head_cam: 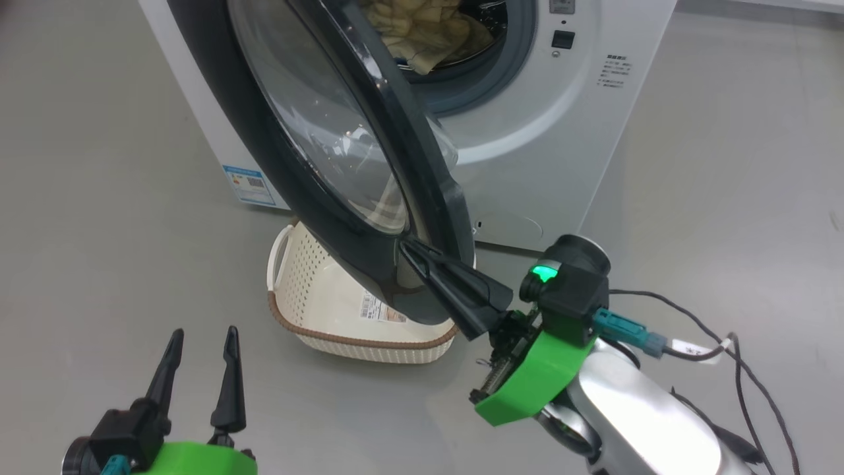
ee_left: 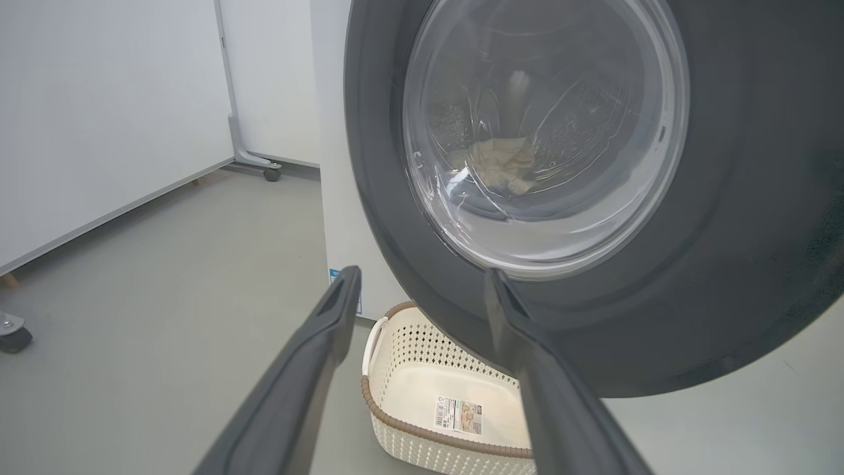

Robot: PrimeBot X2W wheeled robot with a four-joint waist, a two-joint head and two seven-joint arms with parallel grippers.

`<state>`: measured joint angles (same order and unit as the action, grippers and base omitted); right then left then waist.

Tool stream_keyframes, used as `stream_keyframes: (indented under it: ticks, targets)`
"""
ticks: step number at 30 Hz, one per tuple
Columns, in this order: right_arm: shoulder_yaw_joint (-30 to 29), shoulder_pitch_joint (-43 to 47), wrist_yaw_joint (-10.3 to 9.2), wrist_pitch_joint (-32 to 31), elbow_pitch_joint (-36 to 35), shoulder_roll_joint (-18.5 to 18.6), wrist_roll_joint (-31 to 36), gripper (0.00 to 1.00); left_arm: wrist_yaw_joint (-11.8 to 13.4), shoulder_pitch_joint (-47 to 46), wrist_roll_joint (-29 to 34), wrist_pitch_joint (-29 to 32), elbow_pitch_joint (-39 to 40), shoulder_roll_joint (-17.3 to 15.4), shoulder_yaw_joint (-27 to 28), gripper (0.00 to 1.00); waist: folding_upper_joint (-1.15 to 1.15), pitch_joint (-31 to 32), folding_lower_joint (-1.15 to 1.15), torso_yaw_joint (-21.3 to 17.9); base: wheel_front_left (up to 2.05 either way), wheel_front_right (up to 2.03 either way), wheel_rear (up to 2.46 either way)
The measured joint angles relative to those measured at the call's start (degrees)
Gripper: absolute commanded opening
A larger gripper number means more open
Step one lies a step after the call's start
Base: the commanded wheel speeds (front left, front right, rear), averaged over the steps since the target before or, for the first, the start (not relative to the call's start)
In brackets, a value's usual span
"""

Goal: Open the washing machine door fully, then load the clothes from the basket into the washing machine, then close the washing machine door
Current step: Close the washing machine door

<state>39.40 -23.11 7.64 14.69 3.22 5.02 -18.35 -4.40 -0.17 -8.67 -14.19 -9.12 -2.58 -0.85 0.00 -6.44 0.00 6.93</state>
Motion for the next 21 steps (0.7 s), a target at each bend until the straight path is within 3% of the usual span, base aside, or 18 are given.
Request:
stream_keyframes:
  ticks: [8, 21]
  targets:
    - [2.3, 0.0, 0.0, 0.0, 5.7, -0.1, -1.3, 0.0, 0.4, -2.1, 0.0, 0.0, 0.4, 0.0, -0.8, 1.0, 0.0, -2.8, 0.0, 2.0, 0.0, 0.0, 0.0]
    - [0.2, -0.2, 0.0, 0.0, 7.5, -0.2, -1.3, 0.0, 0.5, -3.2, 0.0, 0.0, 0.9, 0.0, -0.4, 1.0, 0.0, -5.8, 0.0, 1.5, 0.0, 0.0, 0.0]
